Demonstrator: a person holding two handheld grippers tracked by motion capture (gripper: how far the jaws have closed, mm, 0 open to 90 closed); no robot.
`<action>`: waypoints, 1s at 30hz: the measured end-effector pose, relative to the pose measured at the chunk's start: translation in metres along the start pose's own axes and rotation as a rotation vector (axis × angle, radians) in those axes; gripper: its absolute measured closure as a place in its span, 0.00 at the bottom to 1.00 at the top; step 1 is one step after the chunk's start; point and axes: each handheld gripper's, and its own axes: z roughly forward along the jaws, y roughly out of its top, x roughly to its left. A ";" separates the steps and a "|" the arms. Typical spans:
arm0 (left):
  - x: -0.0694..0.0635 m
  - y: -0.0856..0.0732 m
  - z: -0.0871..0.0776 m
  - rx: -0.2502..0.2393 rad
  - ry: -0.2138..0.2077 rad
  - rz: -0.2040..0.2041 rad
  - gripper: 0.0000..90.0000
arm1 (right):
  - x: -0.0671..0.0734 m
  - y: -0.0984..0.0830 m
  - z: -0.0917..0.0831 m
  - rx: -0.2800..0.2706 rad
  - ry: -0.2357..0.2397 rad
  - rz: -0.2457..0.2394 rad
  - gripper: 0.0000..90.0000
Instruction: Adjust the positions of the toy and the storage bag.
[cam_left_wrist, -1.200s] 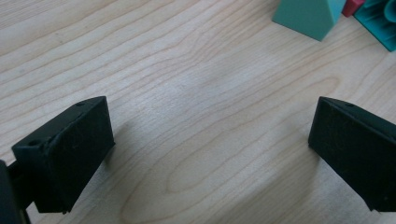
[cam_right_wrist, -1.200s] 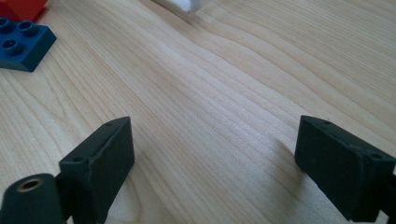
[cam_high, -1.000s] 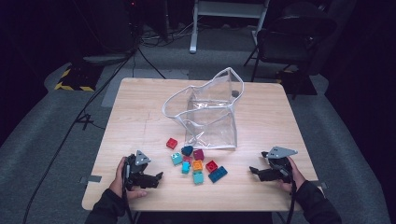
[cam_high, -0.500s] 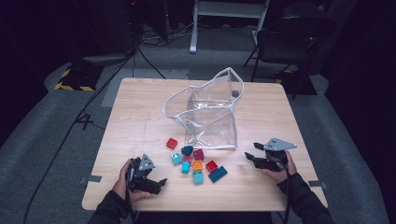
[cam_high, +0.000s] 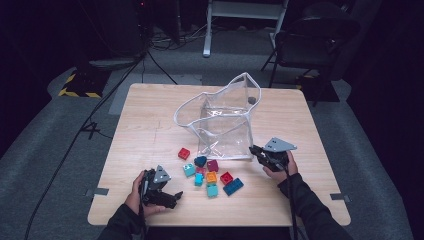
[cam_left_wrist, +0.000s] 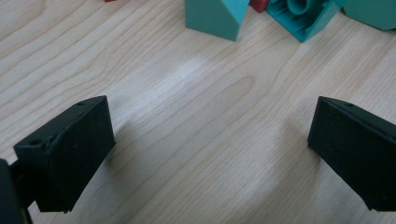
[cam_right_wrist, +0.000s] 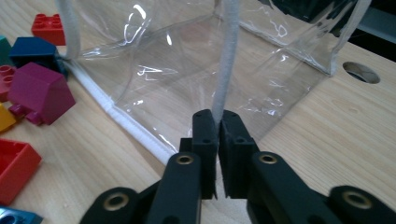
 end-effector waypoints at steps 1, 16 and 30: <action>-0.003 0.002 0.002 0.002 -0.007 0.008 0.01 | -0.002 -0.001 0.000 -0.003 0.008 0.006 0.97; -0.042 0.040 0.034 -0.010 -0.111 0.125 0.08 | -0.006 -0.008 -0.001 0.023 0.032 0.030 0.97; -0.051 0.046 0.039 -0.013 -0.138 0.155 0.10 | -0.006 -0.010 -0.024 0.006 0.068 0.046 0.82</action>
